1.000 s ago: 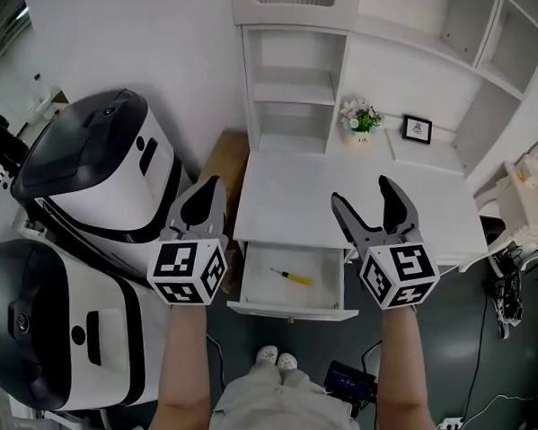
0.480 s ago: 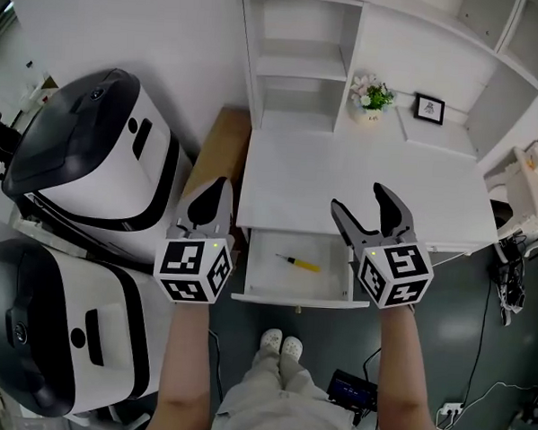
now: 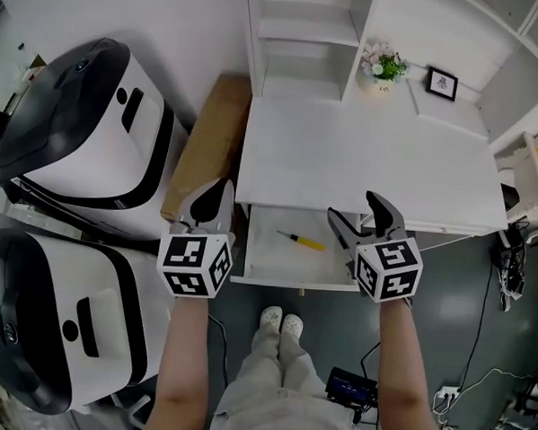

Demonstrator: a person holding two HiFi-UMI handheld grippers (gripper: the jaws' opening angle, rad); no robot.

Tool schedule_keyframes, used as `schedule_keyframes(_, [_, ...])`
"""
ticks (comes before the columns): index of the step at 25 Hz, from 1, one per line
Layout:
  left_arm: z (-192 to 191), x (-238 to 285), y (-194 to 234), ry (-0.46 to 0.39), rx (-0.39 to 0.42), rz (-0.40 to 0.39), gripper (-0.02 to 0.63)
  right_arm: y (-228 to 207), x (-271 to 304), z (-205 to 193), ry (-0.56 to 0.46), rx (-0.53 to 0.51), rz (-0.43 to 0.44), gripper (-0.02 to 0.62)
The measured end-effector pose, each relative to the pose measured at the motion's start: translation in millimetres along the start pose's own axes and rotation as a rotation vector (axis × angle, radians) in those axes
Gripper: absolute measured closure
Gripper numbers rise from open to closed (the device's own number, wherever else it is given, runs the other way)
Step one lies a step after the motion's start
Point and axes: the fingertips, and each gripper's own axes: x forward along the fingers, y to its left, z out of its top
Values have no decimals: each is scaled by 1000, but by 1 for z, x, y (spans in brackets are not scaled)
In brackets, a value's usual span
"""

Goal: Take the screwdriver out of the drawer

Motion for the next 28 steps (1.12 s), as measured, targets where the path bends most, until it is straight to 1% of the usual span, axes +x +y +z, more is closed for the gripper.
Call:
schedule_keyframes(9, [-70, 12, 4, 123, -41, -26, 603, 24, 33, -89, 215, -21, 88, 241])
schedule_keyframes(13, [-95, 14, 9, 164, -72, -26, 603, 32, 46, -120, 298, -42, 114, 241])
schedule_keyframes(21, [-122, 18, 16, 214, -99, -25, 603, 41, 74, -158, 419, -70, 181, 241])
schedule_keyframes(28, [-139, 27, 21, 254, -94, -27, 603, 52, 105, -200, 553, -129, 261, 241])
